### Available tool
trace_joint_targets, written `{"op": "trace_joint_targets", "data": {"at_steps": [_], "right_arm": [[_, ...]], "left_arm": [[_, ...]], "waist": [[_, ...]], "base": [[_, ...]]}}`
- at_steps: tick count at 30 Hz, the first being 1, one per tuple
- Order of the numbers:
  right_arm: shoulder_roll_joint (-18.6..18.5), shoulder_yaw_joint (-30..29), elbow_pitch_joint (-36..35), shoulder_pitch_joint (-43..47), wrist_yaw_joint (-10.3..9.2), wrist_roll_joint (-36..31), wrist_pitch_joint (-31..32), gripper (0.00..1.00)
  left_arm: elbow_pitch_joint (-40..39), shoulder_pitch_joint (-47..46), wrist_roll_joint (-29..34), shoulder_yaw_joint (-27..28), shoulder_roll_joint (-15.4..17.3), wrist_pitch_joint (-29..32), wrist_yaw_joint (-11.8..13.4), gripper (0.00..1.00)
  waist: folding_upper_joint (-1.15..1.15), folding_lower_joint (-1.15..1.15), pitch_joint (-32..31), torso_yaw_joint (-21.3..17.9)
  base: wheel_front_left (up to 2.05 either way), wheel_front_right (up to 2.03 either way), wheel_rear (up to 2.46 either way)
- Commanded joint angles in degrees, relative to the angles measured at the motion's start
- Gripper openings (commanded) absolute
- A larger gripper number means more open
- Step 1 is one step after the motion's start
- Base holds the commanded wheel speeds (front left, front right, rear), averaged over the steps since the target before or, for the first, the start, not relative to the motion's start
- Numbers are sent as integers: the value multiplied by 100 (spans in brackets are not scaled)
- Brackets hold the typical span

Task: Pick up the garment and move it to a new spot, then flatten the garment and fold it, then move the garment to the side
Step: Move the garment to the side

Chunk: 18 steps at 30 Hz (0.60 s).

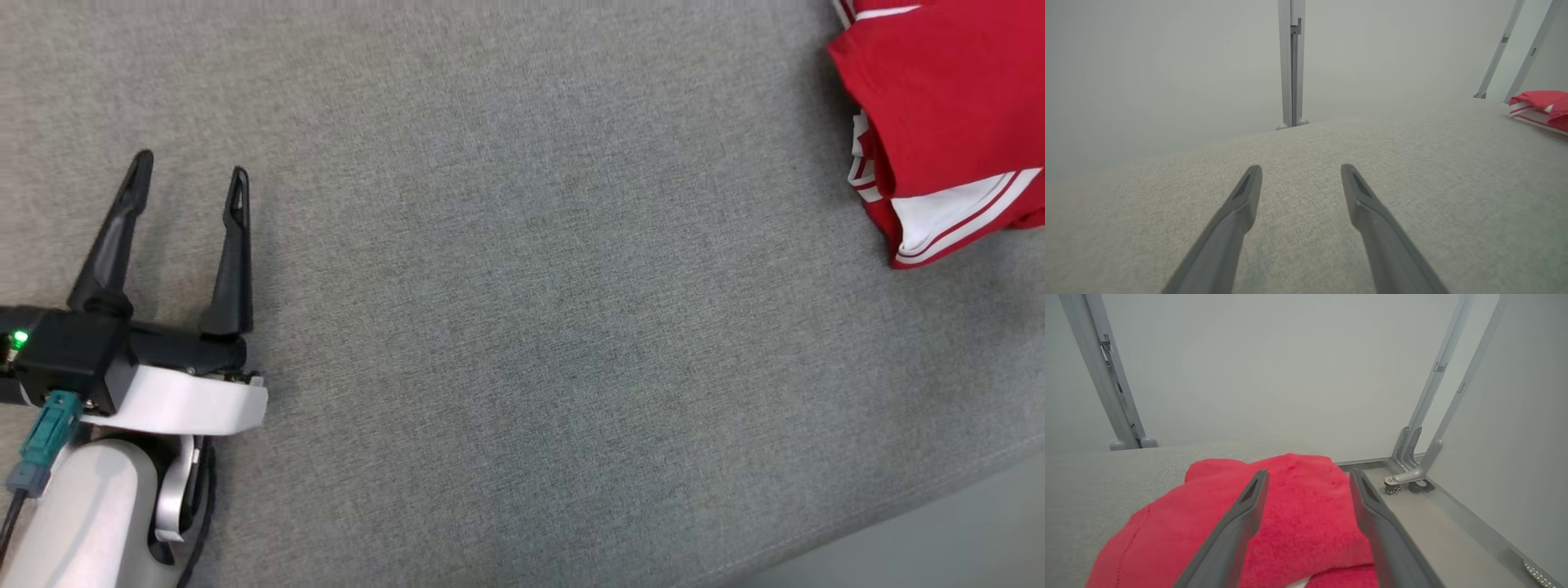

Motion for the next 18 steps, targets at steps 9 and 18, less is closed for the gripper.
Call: {"op": "trace_joint_targets", "data": {"at_steps": [9, 18], "right_arm": [[738, 391, -819, 850, -1, -191, -6, 100], [1078, 902, -1220, 1275, -1, -488, -6, 100]], "left_arm": [[290, 329, -288, 60, -283, -324, 137, 100], [588, 605, -513, 87, -561, -546, 156, 100]], "waist": [[0, 0, -684, 429], [0, 0, -1130, 952]], "base": [[0, 0, 0], [0, 0, 0]]}}
